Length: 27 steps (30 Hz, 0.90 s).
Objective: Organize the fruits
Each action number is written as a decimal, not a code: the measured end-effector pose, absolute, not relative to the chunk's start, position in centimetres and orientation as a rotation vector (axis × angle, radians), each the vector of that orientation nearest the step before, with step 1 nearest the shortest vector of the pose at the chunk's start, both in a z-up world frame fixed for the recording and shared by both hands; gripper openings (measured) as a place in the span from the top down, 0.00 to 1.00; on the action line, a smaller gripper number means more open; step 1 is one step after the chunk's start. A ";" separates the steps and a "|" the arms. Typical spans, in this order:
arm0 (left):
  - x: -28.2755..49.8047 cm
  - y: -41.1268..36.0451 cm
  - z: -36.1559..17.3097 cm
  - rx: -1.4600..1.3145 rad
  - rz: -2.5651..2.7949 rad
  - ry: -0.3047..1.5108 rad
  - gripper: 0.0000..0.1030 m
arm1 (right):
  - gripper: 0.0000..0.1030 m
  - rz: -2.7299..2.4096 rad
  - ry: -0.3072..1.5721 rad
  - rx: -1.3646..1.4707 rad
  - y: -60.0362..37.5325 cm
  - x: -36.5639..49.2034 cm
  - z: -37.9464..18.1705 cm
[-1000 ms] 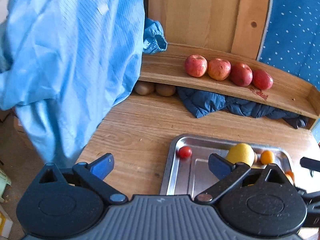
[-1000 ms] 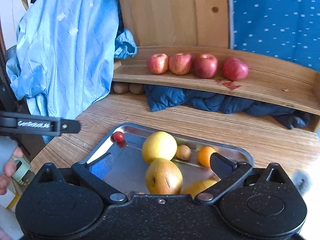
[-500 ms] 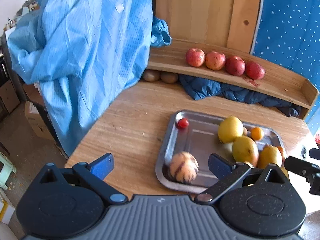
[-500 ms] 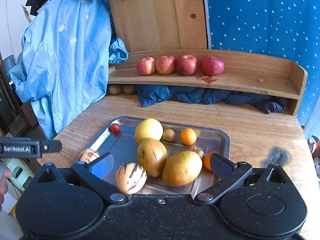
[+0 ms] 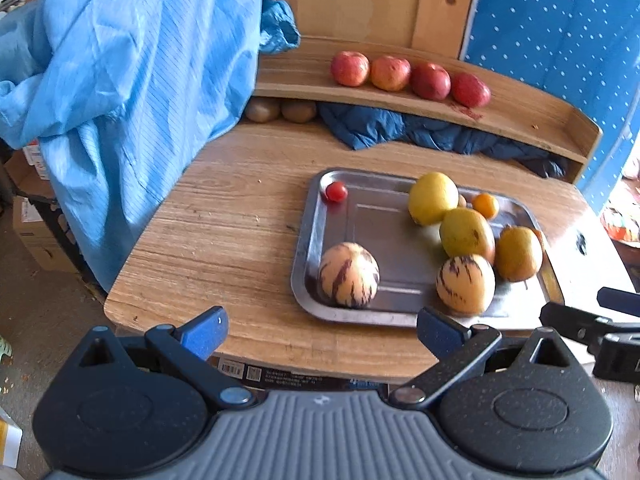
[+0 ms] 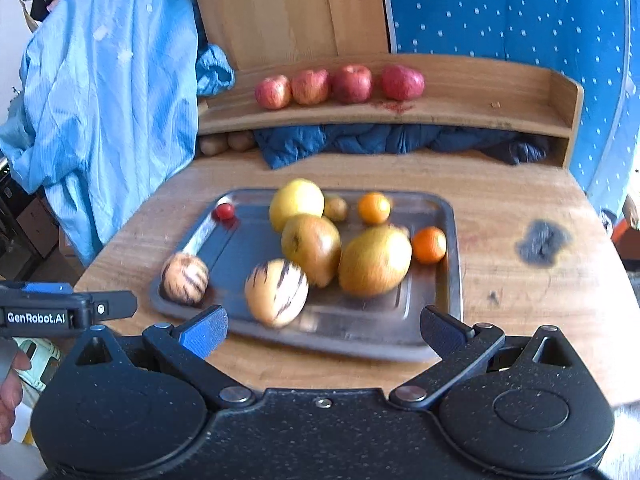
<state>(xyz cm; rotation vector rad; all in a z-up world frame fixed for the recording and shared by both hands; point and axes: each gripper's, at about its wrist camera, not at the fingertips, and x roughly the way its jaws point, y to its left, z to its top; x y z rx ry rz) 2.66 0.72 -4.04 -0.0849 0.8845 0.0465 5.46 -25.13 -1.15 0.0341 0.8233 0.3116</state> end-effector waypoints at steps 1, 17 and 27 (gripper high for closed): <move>2.6 0.7 -4.1 -0.083 0.039 0.888 0.01 | 0.01 0.305 0.828 0.037 -25.0 5.2 -1.2; 2.4 1.5 -4.2 -0.060 0.010 0.913 0.01 | 0.01 0.267 0.832 0.033 -23.7 4.3 -1.1; 2.3 1.2 -4.0 -0.070 -0.017 0.918 0.01 | 0.01 0.271 0.837 0.025 -23.8 4.3 -1.2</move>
